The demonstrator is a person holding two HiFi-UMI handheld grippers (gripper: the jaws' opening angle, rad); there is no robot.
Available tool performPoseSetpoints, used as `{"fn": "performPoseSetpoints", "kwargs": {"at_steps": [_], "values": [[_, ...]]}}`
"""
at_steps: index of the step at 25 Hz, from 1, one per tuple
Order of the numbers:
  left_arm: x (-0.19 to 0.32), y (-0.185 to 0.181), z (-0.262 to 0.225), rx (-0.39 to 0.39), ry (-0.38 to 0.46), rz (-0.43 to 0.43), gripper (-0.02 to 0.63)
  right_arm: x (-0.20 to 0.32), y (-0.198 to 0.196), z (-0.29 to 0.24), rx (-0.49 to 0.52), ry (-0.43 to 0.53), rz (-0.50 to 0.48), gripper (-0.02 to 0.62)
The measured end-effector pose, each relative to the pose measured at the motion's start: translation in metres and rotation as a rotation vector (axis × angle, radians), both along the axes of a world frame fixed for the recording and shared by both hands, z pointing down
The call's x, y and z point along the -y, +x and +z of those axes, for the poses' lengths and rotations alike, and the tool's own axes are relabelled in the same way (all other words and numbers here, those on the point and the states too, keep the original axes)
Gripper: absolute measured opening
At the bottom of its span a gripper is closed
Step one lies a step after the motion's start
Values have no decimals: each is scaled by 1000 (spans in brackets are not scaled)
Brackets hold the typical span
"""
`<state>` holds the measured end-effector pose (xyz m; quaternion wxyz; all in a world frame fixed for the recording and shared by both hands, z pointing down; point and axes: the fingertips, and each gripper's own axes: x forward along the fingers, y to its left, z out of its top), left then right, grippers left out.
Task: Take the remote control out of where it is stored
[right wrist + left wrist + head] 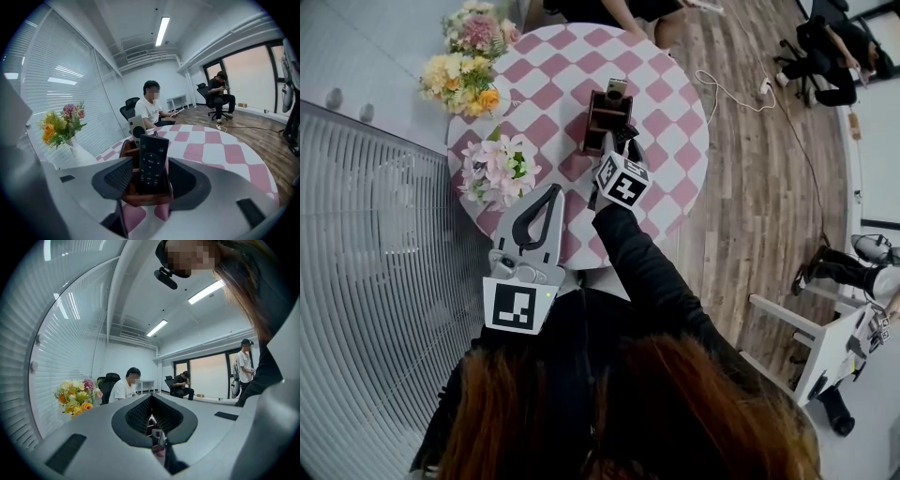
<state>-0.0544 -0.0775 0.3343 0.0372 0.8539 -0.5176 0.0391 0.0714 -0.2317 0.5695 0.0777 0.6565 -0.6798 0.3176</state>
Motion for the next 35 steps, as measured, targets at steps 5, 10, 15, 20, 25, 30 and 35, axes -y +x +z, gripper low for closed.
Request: {"fn": "performPoseSetpoints", "kwargs": {"at_steps": [5, 10, 15, 20, 25, 30, 35], "values": [[-2, -2, 2, 1, -1, 1, 9, 6, -3, 8, 8, -35, 32, 225], [-2, -4, 2, 4, -4, 1, 9, 11, 1, 9, -8, -48, 56, 213], [-2, -5, 2, 0, -4, -1, 9, 11, 1, 10, -27, -42, 47, 210], [-2, -6, 3, 0, -4, -2, 9, 11, -1, 6, -44, -22, 17, 195], [-2, -8, 2, -8, -3, -10, 9, 12, -2, -9, -69, 43, -57, 192], [-1, -7, 0, -15, 1, -8, 9, 9, -10, -37, -136, 125, -191, 190], [0, -2, 0, -21, 10, 8, 9, 2, -14, -70, -164, 199, -271, 190]]}}
